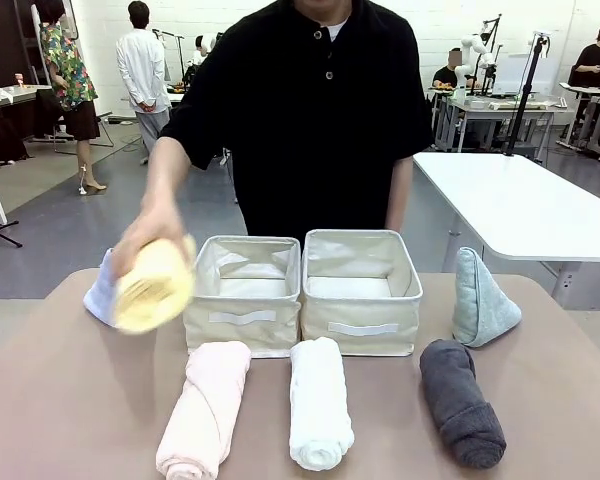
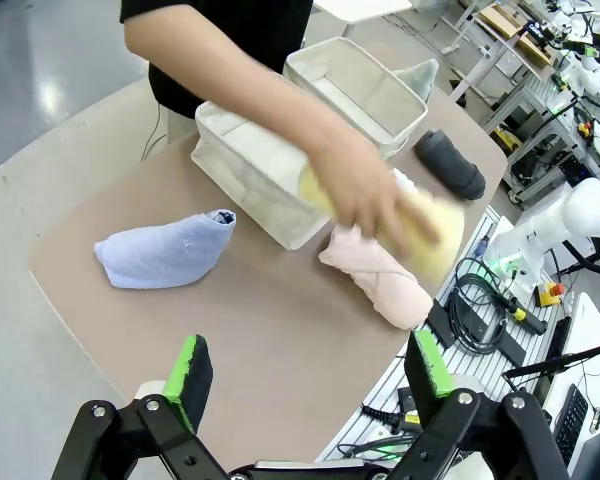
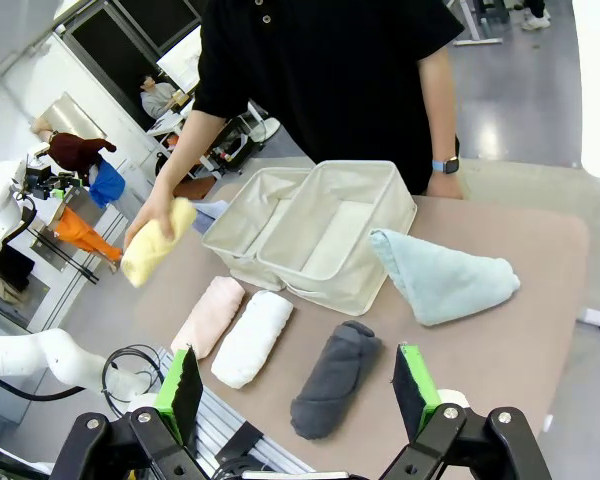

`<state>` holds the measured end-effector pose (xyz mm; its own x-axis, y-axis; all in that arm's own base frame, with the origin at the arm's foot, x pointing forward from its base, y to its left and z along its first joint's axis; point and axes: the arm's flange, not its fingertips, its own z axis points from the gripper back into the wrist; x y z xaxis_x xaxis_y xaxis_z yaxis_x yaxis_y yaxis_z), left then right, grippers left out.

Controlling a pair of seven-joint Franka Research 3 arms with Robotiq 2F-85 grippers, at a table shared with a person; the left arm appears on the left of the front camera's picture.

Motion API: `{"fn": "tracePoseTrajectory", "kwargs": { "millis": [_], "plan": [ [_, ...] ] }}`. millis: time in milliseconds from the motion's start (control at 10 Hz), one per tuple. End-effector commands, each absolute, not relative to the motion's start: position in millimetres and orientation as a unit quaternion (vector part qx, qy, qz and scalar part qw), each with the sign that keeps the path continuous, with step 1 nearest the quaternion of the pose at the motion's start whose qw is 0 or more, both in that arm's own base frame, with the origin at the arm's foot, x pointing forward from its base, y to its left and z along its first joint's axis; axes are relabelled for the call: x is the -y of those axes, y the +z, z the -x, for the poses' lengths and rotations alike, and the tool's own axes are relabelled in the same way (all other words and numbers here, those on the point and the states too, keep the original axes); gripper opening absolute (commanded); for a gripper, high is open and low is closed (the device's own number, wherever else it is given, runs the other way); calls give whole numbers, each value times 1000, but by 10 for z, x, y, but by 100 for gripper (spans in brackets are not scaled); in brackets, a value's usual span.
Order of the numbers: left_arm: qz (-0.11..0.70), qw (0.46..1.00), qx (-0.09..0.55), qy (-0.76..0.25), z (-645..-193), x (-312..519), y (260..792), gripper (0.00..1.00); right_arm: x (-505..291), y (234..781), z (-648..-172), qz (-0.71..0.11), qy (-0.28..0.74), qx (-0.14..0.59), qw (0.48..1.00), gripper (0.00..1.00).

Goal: Sort the towels based on their folding style.
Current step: Pick up one triangle-folded towel and place it in the left Fabric basket.

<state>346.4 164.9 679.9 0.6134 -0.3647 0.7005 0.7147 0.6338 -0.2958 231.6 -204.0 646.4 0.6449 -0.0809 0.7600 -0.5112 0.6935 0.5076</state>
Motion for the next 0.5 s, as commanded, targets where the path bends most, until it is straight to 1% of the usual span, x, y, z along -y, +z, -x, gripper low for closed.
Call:
{"fn": "tracePoseTrajectory", "kwargs": {
  "millis": [0,100,200,300,400],
  "plan": [
    [288,850,307,-318,-3462,-1657,6811,100,2050,6464,-2328,-370,130,400,828,100],
    [287,851,305,-317,-3464,-1649,6799,100,2050,6464,-2328,-370,130,400,828,100],
    [209,897,256,-292,-3624,-1335,6746,100,2050,6464,-2328,-370,130,400,828,100],
    [143,929,194,-280,-3761,-976,6692,100,2050,6464,-2328,-370,130,400,828,100],
    [103,942,145,-284,-3890,-695,6669,100,2050,6464,-2328,-370,130,400,828,100]
  ]
}}
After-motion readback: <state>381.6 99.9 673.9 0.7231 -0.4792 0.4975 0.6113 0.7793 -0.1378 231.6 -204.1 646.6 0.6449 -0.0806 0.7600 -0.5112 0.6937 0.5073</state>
